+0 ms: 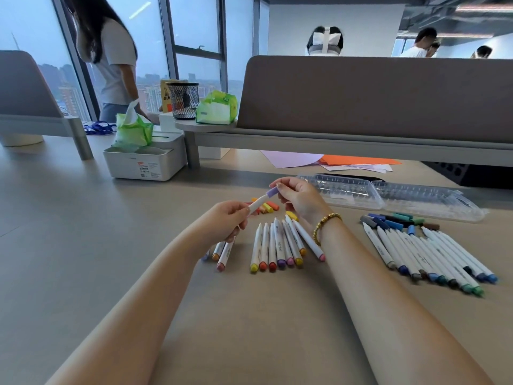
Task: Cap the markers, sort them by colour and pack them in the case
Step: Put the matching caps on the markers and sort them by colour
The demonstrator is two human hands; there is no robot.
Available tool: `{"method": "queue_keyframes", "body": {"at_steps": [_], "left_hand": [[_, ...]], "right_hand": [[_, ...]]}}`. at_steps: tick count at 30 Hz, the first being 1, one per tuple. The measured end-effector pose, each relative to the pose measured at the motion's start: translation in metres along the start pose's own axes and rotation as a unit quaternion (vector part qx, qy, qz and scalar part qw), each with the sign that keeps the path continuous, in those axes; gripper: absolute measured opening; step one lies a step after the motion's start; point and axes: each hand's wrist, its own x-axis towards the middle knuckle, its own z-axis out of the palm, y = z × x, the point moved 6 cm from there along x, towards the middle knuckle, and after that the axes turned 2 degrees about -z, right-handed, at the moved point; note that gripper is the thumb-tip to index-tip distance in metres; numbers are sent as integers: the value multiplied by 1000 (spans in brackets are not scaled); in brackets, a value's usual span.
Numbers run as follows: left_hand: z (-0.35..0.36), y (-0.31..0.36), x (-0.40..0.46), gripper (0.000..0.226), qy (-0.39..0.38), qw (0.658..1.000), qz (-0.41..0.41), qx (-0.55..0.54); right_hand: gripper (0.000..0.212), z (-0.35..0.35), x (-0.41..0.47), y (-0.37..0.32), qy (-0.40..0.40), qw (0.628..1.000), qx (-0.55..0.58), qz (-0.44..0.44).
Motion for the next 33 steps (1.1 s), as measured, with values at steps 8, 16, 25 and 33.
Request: {"method": "queue_keyframes", "body": {"at_steps": [8,16,25,33], "left_hand": [[0,0,0,20,-7,1000,4,-3],[1,1,-2,18,-16,1000,6,1],[-1,2,-3,25,-16,1000,10,-11],[2,3,-4,25,-18,1000,-3,4]], "right_hand": [[19,-10,1,3,40,999,13,0],[25,-5,0,5,9,999,31,18],[33,-10,0,13,35,991,112,61],[34,-4,-1,6,23,995,86,45]]}}
